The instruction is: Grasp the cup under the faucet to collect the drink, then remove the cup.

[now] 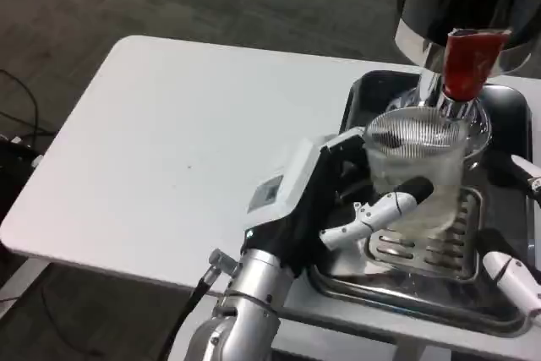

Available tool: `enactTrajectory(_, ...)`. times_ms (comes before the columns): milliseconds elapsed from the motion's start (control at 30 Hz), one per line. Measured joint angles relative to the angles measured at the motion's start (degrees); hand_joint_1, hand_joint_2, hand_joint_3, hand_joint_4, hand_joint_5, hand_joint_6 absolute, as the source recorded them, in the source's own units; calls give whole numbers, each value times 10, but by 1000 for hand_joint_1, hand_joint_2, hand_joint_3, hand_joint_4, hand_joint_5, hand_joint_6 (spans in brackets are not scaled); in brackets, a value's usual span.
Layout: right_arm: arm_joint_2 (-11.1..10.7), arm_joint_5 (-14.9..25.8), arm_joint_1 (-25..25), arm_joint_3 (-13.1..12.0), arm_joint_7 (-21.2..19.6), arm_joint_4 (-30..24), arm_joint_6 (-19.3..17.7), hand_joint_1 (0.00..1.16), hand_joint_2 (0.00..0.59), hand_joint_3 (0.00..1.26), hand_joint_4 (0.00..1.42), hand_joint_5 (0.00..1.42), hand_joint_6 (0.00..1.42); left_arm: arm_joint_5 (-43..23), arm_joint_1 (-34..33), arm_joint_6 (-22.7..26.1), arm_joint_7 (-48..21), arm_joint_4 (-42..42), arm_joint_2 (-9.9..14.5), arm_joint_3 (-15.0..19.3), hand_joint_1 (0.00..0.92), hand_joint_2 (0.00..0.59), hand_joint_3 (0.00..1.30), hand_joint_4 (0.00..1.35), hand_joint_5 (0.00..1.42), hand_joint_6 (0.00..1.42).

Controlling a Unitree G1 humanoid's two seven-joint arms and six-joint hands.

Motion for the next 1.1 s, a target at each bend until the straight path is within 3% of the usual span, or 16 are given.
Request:
enactTrajectory(367,0,1,1,0,-5,1,-2,362,415,143,171,72,34,-9,10,-3,-19,-16,7,-7,169,224,393,425,386,179)
enactTrajectory(467,0,2,1,1,-7,1,-4,362,415,143,171,72,34,-16,24,-3,-25,-34,9,-6,163,186,398,432,395,179)
enactTrajectory(800,5,-2,1,9,-16,2,-3,362,414,143,172,73,34,-27,91,-3,-37,-113,32,-5,165,151,406,435,403,179)
enactTrajectory(1100,11,-11,-1,18,-22,2,-3,363,414,143,174,74,38,-28,124,-3,-42,-166,34,8,156,120,407,435,412,179)
